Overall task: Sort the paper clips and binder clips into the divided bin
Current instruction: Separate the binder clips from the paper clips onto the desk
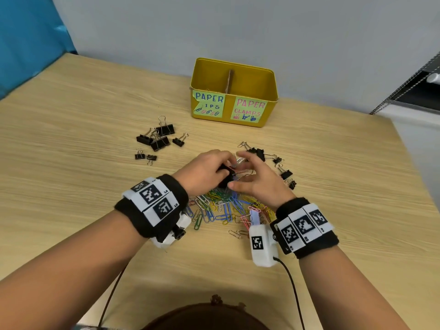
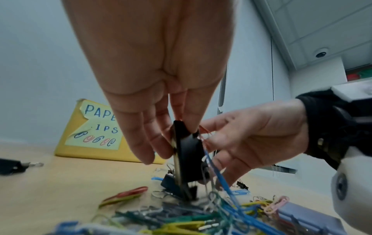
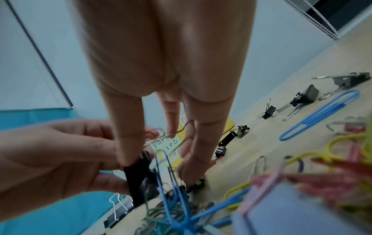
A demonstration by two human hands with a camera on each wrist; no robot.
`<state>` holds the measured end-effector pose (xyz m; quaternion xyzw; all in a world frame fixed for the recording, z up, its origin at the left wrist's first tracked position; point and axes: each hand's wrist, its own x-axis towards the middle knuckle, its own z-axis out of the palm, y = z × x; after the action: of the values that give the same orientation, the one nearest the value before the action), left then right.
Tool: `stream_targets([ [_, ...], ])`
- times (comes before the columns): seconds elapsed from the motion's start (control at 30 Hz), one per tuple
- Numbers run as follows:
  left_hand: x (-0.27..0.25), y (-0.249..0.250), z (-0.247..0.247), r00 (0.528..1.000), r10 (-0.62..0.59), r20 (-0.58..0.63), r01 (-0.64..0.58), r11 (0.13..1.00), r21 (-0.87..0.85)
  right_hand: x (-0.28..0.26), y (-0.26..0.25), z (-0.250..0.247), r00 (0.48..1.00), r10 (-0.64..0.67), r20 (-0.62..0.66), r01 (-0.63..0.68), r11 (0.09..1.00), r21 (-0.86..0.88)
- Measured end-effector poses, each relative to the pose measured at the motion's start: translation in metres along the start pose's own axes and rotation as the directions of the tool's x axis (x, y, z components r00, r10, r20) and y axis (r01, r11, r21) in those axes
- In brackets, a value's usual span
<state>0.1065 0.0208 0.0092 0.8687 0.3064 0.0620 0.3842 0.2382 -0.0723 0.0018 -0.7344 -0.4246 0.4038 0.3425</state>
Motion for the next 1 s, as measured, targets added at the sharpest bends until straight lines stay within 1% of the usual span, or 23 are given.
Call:
stream_targets([
  [0.03, 0.0, 0.0, -0.001, 1.0, -0.008, -0.008, 0.007, 1.0, -0.03, 0.003, 0.003, 0.001, 0.999, -0.005, -0.032, 0.005, 1.0, -0.008],
  [0.1, -0.001, -0.001, -0.004, 0.999, -0.028, -0.035, 0.026, 0.997, -0.078, 0.006, 0.008, 0.0, 0.995, 0.01, -0.101, -0.006, 0.999, 0.037],
  [0.2, -0.001, -0.001, -0.006, 0.998, 0.003, -0.057, -0.005, 0.999, -0.044, 0.006, 0.011, -0.002, 0.99, 0.054, -0.131, -0.036, 0.989, 0.142],
  [0.27, 0.001, -0.001, -0.005, 0.998, 0.024, -0.066, -0.026, 1.0, -0.018, 0.005, 0.009, -0.002, 0.99, 0.037, -0.138, -0.019, 0.992, 0.126],
  [0.33, 0.003, -0.001, -0.003, 0.997, 0.014, -0.079, -0.016, 1.0, -0.02, 0.002, 0.005, -0.002, 0.993, 0.005, -0.121, 0.002, 0.999, 0.051],
  [0.43, 0.005, -0.004, -0.007, 0.992, -0.024, -0.122, 0.023, 1.0, -0.009, 0.0, 0.001, -0.002, 0.992, -0.048, -0.113, 0.029, 0.985, -0.169],
  [0.5, 0.005, -0.006, -0.014, 0.979, -0.071, -0.193, 0.068, 0.997, -0.02, 0.002, 0.0, -0.003, 0.986, -0.07, -0.153, 0.021, 0.952, -0.306],
  [0.57, 0.006, -0.011, -0.023, 0.953, -0.137, -0.27, 0.131, 0.991, -0.042, 0.003, 0.0, -0.002, 0.981, -0.088, -0.175, 0.017, 0.93, -0.367],
  [0.6, 0.008, -0.015, -0.027, 0.941, -0.168, -0.295, 0.161, 0.986, -0.047, 0.004, 0.0, -0.001, 0.981, -0.098, -0.169, 0.027, 0.925, -0.38],
  [0.67, 0.012, -0.025, -0.032, 0.928, -0.218, -0.301, 0.215, 0.976, -0.042, 0.006, 0.0, 0.004, 0.986, -0.113, -0.124, 0.053, 0.911, -0.41],
  [0.77, 0.017, -0.041, -0.035, 0.922, -0.297, -0.248, 0.302, 0.953, -0.018, 0.011, 0.001, 0.015, 0.989, -0.147, -0.03, 0.113, 0.861, -0.495],
  [0.83, 0.016, -0.047, -0.034, 0.918, -0.336, -0.21, 0.35, 0.936, 0.033, 0.014, 0.003, 0.018, 0.991, -0.13, 0.039, 0.13, 0.835, -0.534],
  [0.87, 0.015, -0.048, -0.032, 0.917, -0.335, -0.218, 0.359, 0.93, 0.079, 0.014, 0.002, 0.017, 0.991, -0.108, 0.084, 0.136, 0.817, -0.561],
  [0.93, 0.011, -0.044, -0.029, 0.909, -0.278, -0.31, 0.346, 0.918, 0.192, 0.013, 0.001, 0.014, 0.986, -0.073, 0.149, 0.149, 0.78, -0.608],
  [0.97, 0.008, -0.039, -0.026, 0.902, -0.226, -0.368, 0.325, 0.917, 0.233, 0.013, 0.0, 0.013, 0.986, -0.071, 0.151, 0.151, 0.766, -0.625],
  [1.0, 0.006, -0.033, -0.024, 0.901, -0.173, -0.397, 0.291, 0.921, 0.258, 0.013, -0.002, 0.011, 0.988, -0.071, 0.138, 0.144, 0.758, -0.636],
])
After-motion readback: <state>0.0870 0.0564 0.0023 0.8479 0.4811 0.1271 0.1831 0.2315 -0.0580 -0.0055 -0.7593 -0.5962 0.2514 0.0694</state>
